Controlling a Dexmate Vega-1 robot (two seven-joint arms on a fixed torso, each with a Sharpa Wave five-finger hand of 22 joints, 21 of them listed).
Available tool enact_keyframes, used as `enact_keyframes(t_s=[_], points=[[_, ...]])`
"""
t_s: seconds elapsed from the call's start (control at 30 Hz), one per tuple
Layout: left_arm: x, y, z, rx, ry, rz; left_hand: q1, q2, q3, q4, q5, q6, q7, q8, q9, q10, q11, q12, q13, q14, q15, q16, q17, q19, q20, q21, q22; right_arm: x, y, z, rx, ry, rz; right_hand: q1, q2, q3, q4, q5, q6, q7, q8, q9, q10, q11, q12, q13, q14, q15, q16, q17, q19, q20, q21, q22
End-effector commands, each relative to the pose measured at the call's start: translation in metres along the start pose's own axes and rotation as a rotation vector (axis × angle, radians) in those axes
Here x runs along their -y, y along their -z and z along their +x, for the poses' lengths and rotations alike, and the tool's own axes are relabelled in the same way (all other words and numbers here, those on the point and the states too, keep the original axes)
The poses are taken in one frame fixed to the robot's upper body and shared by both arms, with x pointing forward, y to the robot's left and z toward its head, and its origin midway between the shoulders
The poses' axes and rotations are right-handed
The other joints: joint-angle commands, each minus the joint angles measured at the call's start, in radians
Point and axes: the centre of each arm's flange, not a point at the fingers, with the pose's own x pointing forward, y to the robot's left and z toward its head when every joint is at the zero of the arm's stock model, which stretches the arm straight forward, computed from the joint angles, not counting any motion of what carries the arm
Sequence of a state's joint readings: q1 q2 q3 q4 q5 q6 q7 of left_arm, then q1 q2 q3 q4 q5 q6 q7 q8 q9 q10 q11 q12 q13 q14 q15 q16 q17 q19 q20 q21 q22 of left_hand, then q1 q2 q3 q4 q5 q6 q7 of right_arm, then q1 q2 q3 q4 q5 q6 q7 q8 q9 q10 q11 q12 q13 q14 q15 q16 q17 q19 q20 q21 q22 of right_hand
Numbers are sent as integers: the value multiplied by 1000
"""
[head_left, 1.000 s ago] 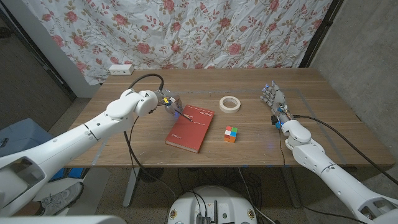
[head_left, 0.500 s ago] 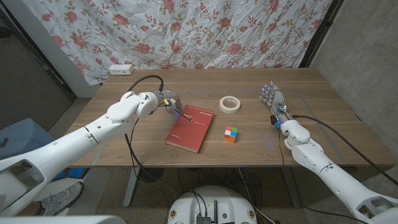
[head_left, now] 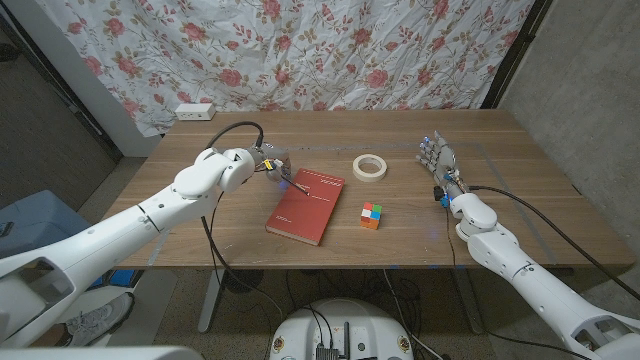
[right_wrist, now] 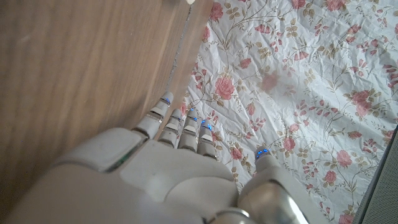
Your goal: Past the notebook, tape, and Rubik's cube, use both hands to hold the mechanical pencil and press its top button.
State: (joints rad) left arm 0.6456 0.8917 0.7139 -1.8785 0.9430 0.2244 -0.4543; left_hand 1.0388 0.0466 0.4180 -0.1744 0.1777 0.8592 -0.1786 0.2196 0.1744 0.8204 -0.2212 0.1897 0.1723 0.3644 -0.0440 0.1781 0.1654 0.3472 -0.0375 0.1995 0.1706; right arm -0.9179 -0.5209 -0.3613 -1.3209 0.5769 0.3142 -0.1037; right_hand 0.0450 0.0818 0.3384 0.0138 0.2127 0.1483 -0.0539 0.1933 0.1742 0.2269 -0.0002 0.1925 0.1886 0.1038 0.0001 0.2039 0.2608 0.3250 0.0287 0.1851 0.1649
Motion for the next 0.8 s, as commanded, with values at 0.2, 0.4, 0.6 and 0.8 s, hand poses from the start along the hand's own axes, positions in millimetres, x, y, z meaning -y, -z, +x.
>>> enact_keyframes(t_s=[0.2,0.4,0.6,0.8], points=[[0,-4,7,12,-23,23,21,5,-8,-1,4,47,4,8,3,37,0,9,1,31,-177,9,4,26,-79,8,2,0,2,-1,-5,7,2,0,14,6,2,2,9,-2,4,5,13,1,6,2,9,-1,10,2,3,0,7,4],[1,-6,9,16,-29,24,30,7,-11,-1,4,64,9,6,4,69,1,12,2,42,-178,8,3,35,-80,8,2,0,2,-1,-5,7,3,0,14,6,1,2,10,-2,4,5,15,2,7,2,9,0,11,2,3,0,7,4],[2,-8,10,19,-35,23,44,7,-14,-3,4,95,15,6,4,104,1,14,2,60,-179,8,4,48,-76,9,2,1,3,-3,-6,10,4,0,15,6,2,2,11,-2,3,5,15,3,6,2,10,-1,12,2,4,-1,7,5],[1,-10,10,19,-51,29,55,13,-20,0,3,145,29,7,1,153,2,15,3,82,-179,8,4,62,-82,9,2,2,3,-4,-8,11,4,-1,16,6,2,2,11,-2,3,5,15,4,6,2,9,-1,12,2,4,0,7,5]])
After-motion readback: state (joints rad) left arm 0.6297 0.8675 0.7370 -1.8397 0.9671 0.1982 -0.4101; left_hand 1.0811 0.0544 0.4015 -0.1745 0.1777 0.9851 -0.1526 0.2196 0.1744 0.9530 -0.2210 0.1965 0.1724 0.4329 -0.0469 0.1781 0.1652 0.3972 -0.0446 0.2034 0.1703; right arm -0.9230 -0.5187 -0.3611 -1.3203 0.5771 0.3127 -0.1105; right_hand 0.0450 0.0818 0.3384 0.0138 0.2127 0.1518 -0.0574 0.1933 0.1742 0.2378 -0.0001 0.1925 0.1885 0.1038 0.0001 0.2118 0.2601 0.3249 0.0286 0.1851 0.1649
